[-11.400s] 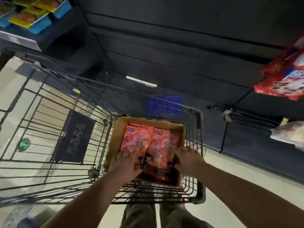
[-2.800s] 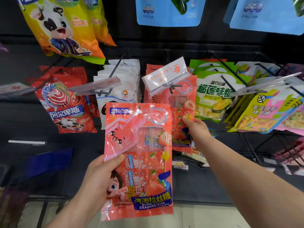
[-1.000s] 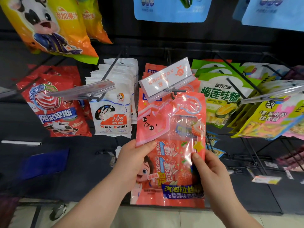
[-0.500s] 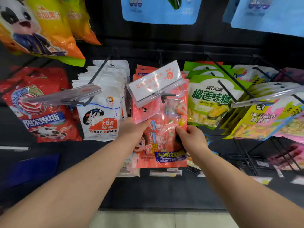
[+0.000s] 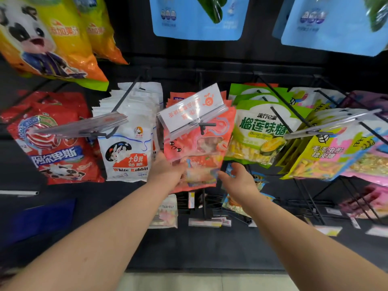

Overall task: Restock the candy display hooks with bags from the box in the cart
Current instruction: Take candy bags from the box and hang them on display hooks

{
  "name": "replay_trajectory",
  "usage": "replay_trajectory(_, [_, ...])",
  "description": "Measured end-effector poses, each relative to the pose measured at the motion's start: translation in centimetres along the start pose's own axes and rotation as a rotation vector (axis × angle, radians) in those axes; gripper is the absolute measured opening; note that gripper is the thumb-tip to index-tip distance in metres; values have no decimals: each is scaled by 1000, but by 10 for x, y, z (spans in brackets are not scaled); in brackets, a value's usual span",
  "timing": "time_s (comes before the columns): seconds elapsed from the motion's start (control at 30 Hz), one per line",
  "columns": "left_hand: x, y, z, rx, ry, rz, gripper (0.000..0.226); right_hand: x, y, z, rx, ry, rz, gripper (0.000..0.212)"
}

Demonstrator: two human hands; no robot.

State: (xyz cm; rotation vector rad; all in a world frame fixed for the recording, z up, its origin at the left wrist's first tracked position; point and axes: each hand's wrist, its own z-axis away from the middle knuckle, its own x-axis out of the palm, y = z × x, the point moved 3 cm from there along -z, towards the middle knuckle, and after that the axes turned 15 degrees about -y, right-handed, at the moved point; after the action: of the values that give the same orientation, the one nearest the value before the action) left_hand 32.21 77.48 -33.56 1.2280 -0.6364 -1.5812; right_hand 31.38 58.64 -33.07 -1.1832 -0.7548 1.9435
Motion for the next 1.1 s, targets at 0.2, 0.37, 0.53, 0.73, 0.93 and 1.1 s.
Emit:
replay_trajectory(0.2, [-8,3,41,175,-48,-272,41,3,-10,29,-147,-44,594,57])
replay_trajectory(0.37, [-23,19,86,197,-115,-1026,70,11,-35,63,-240,-137,967,64])
replay_trajectory(0.53, [-54,18,136,30,-124,-1206,80,18,-58,92,-340,-171,1075,67])
replay_trajectory(0.73, [-100,-13,193,-105,-57,-1147,82,44,-81,127,-426,-213,1143,64])
replay_trajectory(0.93, [-143,-66,248,-227,-22,-1052,85,93,-93,169,-491,-309,1177,61])
replay_trajectory(1.1, [-190,-121,304,-344,30,-988,86,167,-102,209,-546,-406,1185,64])
